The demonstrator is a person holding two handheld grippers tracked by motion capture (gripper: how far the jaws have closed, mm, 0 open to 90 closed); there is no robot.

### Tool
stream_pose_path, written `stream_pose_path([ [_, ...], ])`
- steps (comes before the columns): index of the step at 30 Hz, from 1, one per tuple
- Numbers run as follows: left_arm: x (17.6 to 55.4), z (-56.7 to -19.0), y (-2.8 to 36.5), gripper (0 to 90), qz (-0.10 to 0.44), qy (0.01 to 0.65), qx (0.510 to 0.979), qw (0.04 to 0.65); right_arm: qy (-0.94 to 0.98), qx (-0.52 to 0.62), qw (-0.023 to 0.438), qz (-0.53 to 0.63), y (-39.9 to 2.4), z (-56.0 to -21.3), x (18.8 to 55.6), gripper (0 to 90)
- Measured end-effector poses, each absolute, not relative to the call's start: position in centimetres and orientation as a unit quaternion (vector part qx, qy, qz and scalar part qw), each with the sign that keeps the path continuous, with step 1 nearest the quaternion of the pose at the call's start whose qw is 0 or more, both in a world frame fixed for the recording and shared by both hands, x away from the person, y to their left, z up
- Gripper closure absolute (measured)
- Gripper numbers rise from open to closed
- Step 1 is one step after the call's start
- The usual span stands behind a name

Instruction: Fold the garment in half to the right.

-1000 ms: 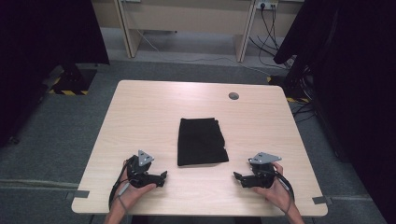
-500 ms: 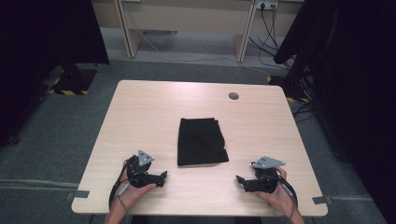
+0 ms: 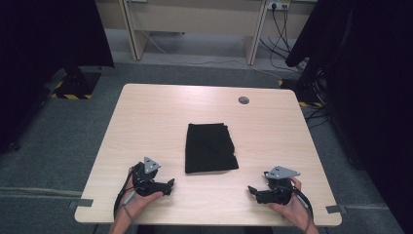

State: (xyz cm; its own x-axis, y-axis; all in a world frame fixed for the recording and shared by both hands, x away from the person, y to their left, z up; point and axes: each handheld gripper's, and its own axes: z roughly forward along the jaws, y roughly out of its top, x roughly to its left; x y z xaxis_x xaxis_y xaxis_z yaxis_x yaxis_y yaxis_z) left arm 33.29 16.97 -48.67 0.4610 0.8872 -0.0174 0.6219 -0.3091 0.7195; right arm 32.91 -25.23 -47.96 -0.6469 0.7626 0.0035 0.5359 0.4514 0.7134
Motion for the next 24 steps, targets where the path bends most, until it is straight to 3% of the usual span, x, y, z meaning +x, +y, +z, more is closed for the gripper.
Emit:
stream_pose_path([
  [24, 33.3, -48.7, 17.0, 0.0, 0.196, 0.481, 0.785, 0.338, 0.834, 0.394, 0.165, 0.351, -26.5, -48.0, 31.1, 16.3],
])
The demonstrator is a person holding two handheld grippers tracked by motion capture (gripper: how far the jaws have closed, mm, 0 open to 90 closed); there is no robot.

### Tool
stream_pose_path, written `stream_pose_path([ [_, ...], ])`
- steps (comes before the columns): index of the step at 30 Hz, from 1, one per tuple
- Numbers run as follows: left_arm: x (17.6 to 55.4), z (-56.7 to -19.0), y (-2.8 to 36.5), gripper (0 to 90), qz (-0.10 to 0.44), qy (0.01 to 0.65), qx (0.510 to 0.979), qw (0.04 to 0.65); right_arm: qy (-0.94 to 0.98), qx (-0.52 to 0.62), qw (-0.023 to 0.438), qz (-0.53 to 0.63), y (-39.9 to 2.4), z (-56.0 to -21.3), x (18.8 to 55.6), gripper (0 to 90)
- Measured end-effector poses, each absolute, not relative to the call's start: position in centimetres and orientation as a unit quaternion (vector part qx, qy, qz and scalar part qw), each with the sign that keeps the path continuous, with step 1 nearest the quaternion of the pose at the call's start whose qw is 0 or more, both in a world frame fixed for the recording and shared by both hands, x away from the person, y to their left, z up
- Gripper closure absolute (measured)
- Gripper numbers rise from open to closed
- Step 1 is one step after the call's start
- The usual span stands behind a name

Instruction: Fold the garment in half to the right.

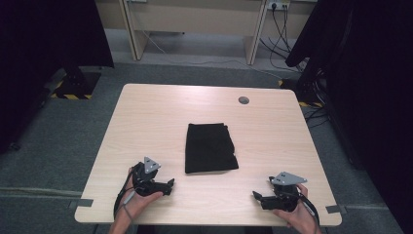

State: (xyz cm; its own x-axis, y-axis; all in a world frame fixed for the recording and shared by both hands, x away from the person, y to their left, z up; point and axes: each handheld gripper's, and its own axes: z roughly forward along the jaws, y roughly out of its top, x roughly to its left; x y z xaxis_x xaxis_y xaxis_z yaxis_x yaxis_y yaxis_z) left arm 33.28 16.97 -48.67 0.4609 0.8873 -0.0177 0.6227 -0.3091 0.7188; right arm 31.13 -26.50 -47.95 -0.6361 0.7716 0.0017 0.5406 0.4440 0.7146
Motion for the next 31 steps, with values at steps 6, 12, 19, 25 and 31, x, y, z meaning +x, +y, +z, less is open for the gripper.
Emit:
stream_pose_path([
  [6, 33.3, -48.7, 17.0, 0.0, 0.196, 0.481, 0.785, 0.338, 0.832, 0.397, 0.166, 0.350, -26.7, -47.9, 30.7, 16.3],
  [12, 33.3, -48.7, 17.0, 0.0, 0.196, 0.481, 0.785, 0.338, 0.831, 0.400, 0.167, 0.349, -26.9, -47.9, 30.2, 16.2],
  [19, 33.3, -48.7, 17.0, 0.0, 0.196, 0.481, 0.785, 0.338, 0.825, 0.401, 0.173, 0.358, -27.3, -48.2, 29.4, 16.0],
  [25, 33.3, -48.7, 17.0, 0.0, 0.196, 0.482, 0.785, 0.338, 0.825, 0.402, 0.173, 0.359, -27.3, -48.2, 29.2, 15.9],
  [31, 33.3, -48.7, 17.0, 0.0, 0.196, 0.482, 0.785, 0.338, 0.824, 0.400, 0.174, 0.361, -27.4, -48.2, 29.2, 15.8],
])
